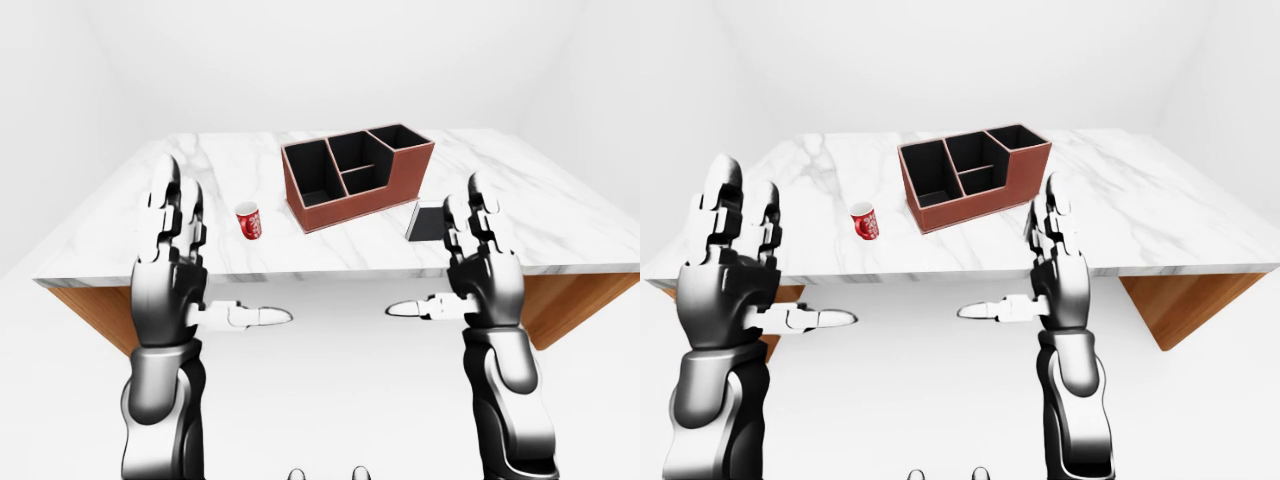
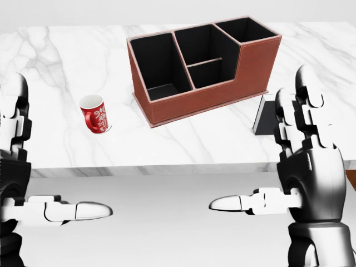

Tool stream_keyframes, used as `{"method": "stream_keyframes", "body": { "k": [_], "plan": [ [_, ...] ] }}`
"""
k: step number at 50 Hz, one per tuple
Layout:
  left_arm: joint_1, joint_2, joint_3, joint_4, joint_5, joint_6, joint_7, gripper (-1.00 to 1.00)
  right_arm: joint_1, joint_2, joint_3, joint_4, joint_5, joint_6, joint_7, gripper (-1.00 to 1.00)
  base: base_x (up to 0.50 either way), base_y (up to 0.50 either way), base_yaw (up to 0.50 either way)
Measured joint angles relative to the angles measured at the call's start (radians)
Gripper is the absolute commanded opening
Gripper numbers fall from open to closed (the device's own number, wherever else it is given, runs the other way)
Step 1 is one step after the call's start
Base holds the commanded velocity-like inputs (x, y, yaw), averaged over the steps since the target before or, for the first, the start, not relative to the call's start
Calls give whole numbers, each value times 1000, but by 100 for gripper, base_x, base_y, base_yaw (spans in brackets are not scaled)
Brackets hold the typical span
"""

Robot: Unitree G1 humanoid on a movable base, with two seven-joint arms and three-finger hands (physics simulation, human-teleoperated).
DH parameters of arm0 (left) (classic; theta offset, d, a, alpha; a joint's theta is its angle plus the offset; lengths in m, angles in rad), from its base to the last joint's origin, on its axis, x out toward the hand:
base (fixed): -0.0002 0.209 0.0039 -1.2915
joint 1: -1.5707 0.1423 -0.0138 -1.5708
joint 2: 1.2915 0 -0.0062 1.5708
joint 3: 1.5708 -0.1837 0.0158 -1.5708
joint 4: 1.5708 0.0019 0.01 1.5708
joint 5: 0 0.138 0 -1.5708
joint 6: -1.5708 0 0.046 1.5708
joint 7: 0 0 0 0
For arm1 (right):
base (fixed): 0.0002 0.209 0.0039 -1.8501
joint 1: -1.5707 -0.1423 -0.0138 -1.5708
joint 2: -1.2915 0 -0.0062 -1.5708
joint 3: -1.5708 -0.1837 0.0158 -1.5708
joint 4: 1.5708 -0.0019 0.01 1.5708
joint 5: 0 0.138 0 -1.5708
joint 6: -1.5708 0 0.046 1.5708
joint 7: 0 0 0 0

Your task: Pick up the book and place it in the back compartment of the caddy.

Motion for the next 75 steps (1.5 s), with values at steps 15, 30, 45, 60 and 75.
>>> {"method": "stream_keyframes", "body": {
  "k": [15, 30, 45, 60, 75],
  "plan": [
    [-30, 14, 43, -96, -16, 0, -11, 100, -27, -12, -52, -135, 78, 0, 1, 100, 29, 0, 0],
    [-38, 17, 50, -115, -20, 0, -14, 100, -34, -20, -63, -177, 109, 0, -4, 100, 50, 0, 0],
    [-35, 14, 44, -129, -18, 0, -14, 100, -32, -22, -61, -188, 102, 0, 0, 100, 50, 0, 0],
    [-33, 12, 41, -135, -19, 0, -14, 100, -29, -20, -54, -180, 87, 0, 6, 100, 46, 0, 0],
    [-30, 11, 39, -132, -21, 0, -14, 100, -31, -20, -37, -178, 52, 0, 18, 100, 3, 0, 0]
  ]
}}
